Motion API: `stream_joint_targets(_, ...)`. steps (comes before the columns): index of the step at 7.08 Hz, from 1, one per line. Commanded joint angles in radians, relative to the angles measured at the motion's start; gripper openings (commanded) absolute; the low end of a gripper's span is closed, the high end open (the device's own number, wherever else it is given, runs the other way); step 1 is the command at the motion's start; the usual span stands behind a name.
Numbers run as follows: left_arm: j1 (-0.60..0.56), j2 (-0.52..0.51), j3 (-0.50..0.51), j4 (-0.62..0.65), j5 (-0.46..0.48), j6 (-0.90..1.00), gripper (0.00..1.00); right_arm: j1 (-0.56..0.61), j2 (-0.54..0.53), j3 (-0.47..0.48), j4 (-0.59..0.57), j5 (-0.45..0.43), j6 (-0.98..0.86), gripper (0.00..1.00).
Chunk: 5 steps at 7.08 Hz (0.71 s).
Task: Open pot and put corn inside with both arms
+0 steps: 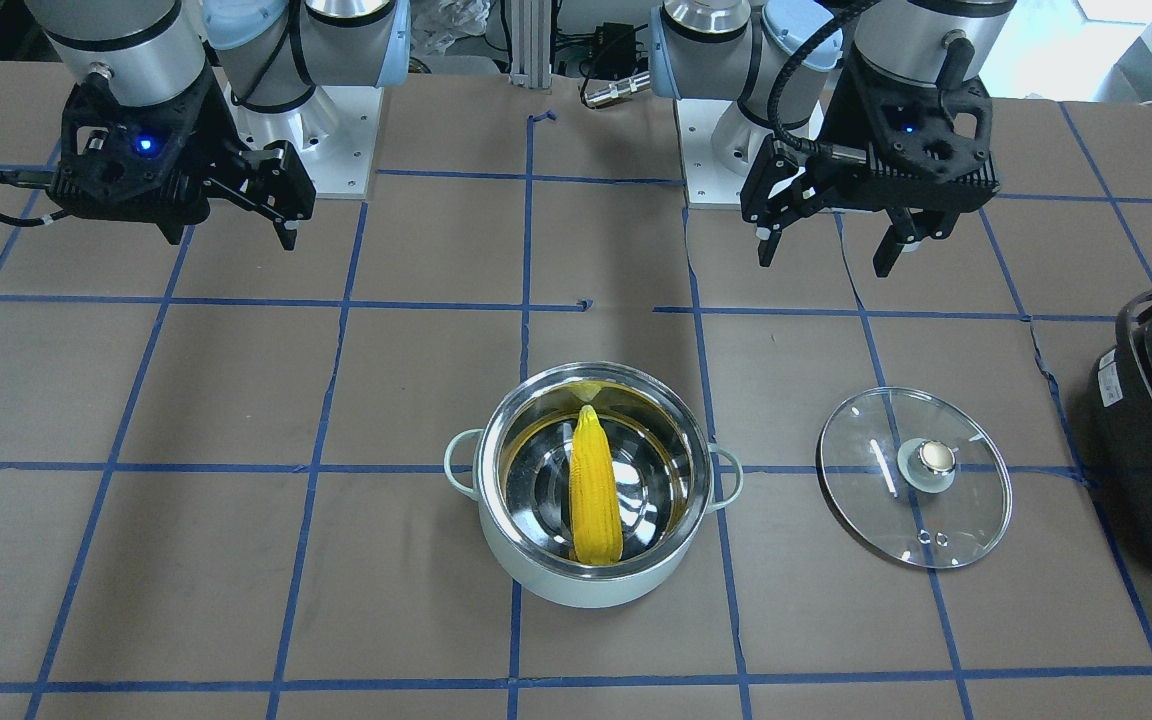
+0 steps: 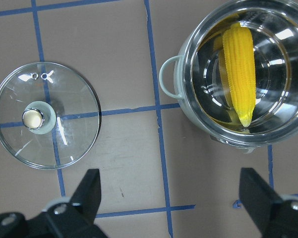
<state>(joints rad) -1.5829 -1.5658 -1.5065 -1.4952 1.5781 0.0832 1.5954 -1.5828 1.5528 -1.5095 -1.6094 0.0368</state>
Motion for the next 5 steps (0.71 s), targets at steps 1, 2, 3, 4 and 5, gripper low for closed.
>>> stream_joint_targets(1, -0.002, 0.001, -0.001, 0.000, -0.004, 0.000, 1.00, 0.001, -0.006, -0.011, 0.032, -0.003, 0.000, 1.00)
stream_joint_targets(2, -0.002, 0.003, -0.003, 0.000, -0.001, 0.001, 1.00, 0.001, -0.006, -0.011, 0.028, 0.002, 0.001, 1.00)
stream_joint_targets(3, -0.002, 0.007, -0.006, 0.000, -0.006, 0.000, 1.00, 0.001, -0.005, -0.011, 0.029, 0.002, 0.003, 1.00)
stream_joint_targets(4, -0.002, 0.007, -0.008, 0.000, -0.004, 0.000, 1.00, 0.001, -0.006, -0.011, 0.029, 0.002, 0.005, 1.00)
stream_joint_targets(5, -0.002, 0.009, -0.006, 0.000, -0.003, 0.000, 1.00, 0.001, -0.005, -0.011, 0.028, 0.002, 0.006, 1.00)
